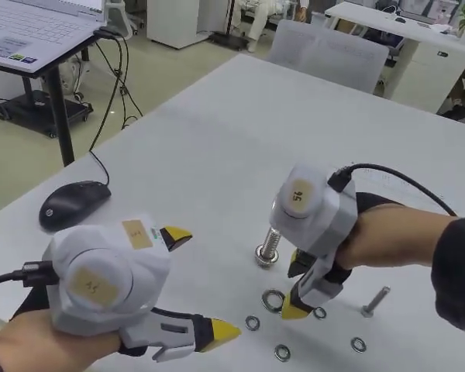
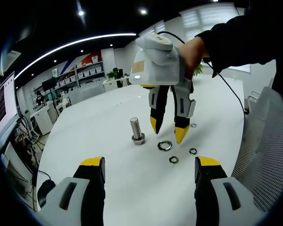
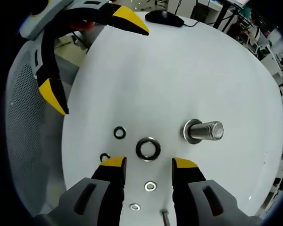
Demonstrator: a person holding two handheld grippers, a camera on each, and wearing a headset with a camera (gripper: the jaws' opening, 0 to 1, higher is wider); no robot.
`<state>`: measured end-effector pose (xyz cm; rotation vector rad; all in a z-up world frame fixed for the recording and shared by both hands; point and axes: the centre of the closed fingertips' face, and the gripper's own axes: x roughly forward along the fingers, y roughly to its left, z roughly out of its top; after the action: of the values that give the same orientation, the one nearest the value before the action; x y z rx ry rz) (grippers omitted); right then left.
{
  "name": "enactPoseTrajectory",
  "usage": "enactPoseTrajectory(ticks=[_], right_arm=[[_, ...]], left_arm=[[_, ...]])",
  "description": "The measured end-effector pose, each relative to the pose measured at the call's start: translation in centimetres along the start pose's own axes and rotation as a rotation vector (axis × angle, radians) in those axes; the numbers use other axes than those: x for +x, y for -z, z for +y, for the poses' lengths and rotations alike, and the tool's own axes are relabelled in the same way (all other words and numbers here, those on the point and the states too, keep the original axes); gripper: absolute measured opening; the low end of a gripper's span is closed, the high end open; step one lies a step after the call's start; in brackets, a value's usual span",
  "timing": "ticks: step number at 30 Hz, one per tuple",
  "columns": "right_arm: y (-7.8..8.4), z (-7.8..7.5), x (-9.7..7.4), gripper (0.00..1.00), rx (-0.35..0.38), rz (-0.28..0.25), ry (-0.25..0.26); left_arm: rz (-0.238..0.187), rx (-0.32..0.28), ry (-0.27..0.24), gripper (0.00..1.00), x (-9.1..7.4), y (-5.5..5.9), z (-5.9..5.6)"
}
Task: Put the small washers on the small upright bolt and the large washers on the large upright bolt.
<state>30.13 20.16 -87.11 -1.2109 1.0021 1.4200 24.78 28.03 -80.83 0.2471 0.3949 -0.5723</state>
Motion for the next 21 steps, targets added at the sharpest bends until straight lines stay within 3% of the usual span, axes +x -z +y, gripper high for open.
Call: enactPoseTrajectory(ticks=[21], right_arm=[[-0.5, 0.3, 1.2, 0.35, -0.016, 0.023, -0.011]], left_arm=[[-0.009, -0.012, 0.004, 0.77, -0.1, 0.1, 0.1]])
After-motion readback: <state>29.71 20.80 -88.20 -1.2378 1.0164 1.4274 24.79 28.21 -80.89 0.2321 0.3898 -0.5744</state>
